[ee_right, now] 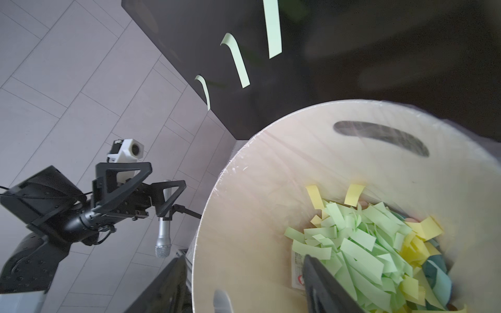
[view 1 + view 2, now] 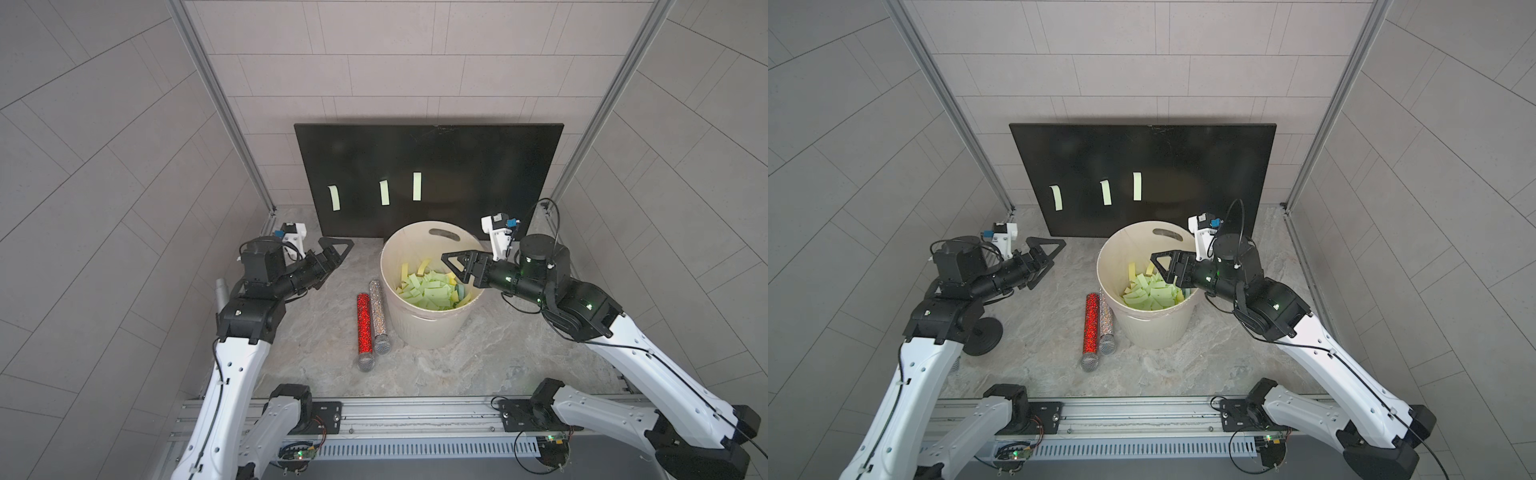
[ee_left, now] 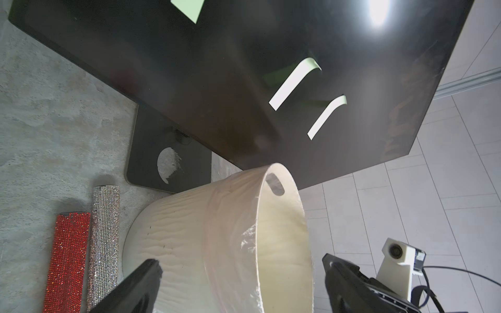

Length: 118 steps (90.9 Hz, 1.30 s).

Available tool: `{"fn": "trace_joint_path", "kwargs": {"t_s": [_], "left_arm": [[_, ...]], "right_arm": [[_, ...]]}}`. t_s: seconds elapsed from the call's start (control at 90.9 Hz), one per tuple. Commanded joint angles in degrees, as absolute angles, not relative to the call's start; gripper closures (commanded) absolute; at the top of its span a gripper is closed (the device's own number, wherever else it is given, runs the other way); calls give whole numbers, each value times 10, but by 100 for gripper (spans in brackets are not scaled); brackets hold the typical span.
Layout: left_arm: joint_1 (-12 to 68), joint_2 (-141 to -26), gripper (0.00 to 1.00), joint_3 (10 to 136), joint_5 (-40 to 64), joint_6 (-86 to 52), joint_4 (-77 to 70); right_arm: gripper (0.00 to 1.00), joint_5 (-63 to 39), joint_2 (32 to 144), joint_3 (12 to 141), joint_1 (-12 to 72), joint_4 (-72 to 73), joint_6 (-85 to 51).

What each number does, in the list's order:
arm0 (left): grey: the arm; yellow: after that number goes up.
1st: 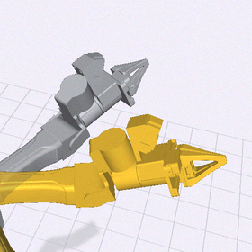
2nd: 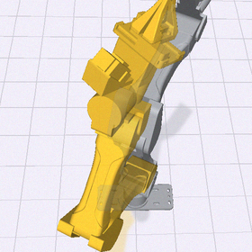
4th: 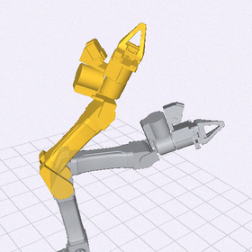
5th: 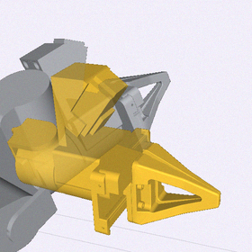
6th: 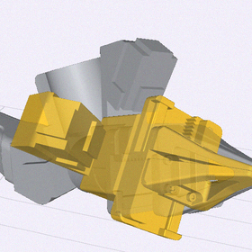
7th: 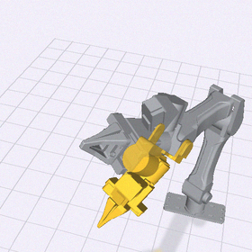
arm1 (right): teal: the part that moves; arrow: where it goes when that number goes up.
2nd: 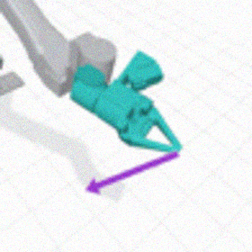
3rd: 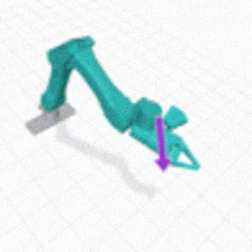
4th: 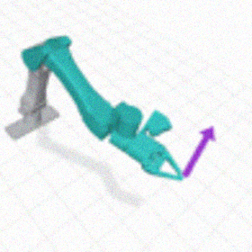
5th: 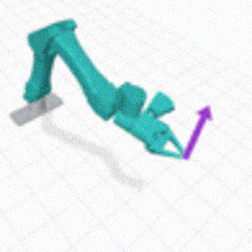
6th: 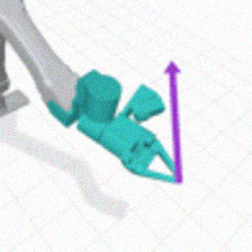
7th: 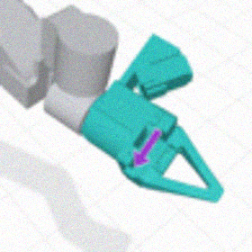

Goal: Remove the sticky note from the monitor
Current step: Place the sticky note in the trash bin.

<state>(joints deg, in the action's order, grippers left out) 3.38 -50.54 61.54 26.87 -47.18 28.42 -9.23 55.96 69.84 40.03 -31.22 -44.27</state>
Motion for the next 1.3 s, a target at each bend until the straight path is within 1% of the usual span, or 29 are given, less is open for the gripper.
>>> {"fn": "trace_joint_path", "kwargs": {"t_s": [0.0, 0.11, 0.297, 0.462, 0.616, 0.715, 0.969, 1.112, 1.2, 1.288], "left_arm": [[31, -507, 4, 610, 249, -489, 234], [28, -521, 7, 608, 235, -501, 212], [15, -552, 16, 596, 236, -542, 149], [4, -581, 21, 579, 236, -577, 89], [-10, -606, 25, 546, 242, -622, 2], [-17, -625, 29, 535, 248, -645, -54], [-23, -680, 41, 533, 258, -683, -144], [-26, -708, 44, 536, 258, -698, -173], [-27, -726, 47, 540, 266, -708, -198], [-27, -745, 48, 546, 269, -717, -210]], "right_arm": [[25, -106, 535, 681, 391, -297, -439], [20, -111, 508, 663, 376, -297, -444], [17, -127, 479, 641, 357, -293, -453], [16, -151, 462, 631, 344, -281, -469], [15, -158, 449, 627, 339, -272, -477], [15, -159, 442, 625, 338, -267, -479], [15, -161, 439, 623, 335, -262, -482], [15, -162, 440, 619, 334, -257, -483], [15, -161, 441, 619, 334, -255, -483], [15, -162, 441, 618, 333, -254, -483]]}}
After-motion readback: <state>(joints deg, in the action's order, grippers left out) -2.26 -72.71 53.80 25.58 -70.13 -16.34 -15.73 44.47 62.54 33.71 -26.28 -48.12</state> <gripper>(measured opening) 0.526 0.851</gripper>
